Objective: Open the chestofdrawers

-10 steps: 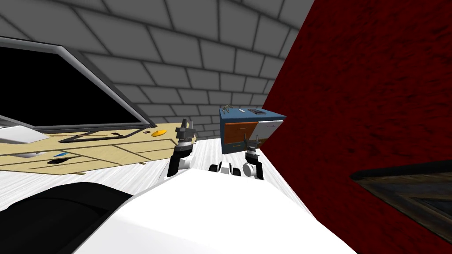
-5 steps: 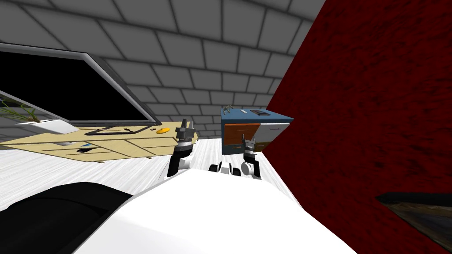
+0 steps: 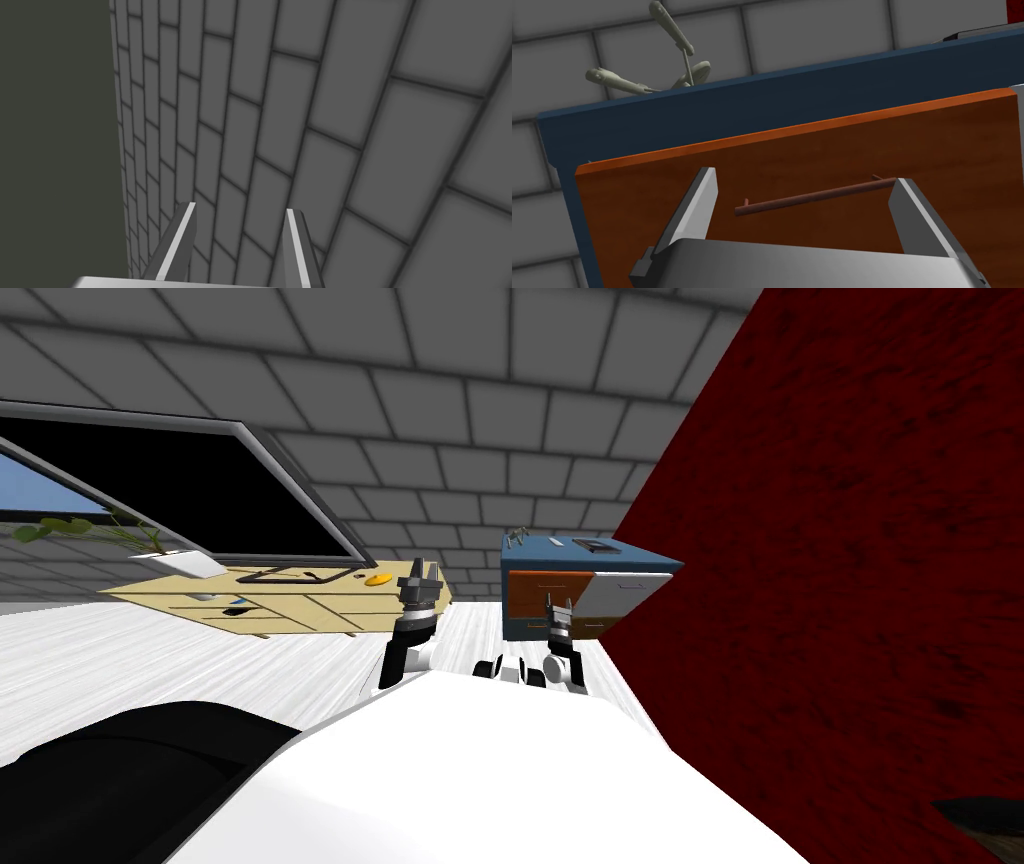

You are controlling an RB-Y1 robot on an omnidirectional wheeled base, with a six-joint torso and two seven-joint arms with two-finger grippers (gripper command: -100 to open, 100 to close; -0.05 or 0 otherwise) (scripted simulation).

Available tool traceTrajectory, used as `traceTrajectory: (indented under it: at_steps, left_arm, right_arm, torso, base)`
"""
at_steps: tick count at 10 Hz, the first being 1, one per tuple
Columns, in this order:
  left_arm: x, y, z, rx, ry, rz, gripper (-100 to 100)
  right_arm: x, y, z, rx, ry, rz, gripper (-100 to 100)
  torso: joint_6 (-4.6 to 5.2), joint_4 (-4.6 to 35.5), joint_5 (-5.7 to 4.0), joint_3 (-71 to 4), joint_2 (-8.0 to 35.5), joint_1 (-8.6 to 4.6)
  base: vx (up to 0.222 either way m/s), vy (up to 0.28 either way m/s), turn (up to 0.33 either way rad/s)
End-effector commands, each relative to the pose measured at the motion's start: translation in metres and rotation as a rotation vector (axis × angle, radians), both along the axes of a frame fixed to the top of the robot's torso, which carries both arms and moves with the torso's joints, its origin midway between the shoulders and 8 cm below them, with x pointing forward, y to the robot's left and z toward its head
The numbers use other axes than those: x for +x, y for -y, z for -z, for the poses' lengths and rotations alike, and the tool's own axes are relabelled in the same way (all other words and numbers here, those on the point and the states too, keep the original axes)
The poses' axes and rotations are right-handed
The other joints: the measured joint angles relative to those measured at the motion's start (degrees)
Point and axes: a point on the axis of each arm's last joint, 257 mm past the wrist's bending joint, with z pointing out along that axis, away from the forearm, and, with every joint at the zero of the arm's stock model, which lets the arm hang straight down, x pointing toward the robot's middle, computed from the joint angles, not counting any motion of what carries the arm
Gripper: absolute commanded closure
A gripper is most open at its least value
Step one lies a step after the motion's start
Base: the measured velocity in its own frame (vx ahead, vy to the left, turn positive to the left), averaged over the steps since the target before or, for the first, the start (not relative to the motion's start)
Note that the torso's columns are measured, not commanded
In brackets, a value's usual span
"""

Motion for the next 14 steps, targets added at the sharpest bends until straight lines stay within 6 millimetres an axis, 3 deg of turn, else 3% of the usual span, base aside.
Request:
traceTrajectory:
  at_steps: [1, 3, 9, 14]
  left_arm:
    - [0.0, 0.0, 0.0, 0.0, 0.0, 0.0, 0]
    - [0.0, 0.0, 0.0, 0.0, 0.0, 0.0, 0]
    - [0.0, 0.0, 0.0, 0.0, 0.0, 0.0, 0]
    - [0.0, 0.0, 0.0, 0.0, 0.0, 0.0, 0]
  right_arm:
    - [0.005, -0.005, 0.01, 0.077, -0.022, -0.035, -100]
    - [0.013, -0.014, 0.03, 0.183, -0.061, -0.078, -100]
    - [0.022, -0.029, 0.054, 0.376, -0.108, -0.141, -100]
    - [0.032, -0.072, 0.075, 0.664, -0.154, -0.202, -100]
  torso:
    - [-0.04, 0.0, 0.01, 0.0, 0.0, -0.01]
    - [-0.03, 0.0, -0.01, 0.0, 0.0, -0.05]
    - [-0.03, 0.0, -0.02, 0.0, 0.0, -0.08]
    - [-0.02, 0.0, 0.0, 0.0, 0.0, -0.01]
  base:
    - [0.035, -0.072, 0.086]
    - [0.045, -0.105, 0.208]
    - [0.029, -0.091, 0.124]
    - [0.022, -0.102, 0.149]
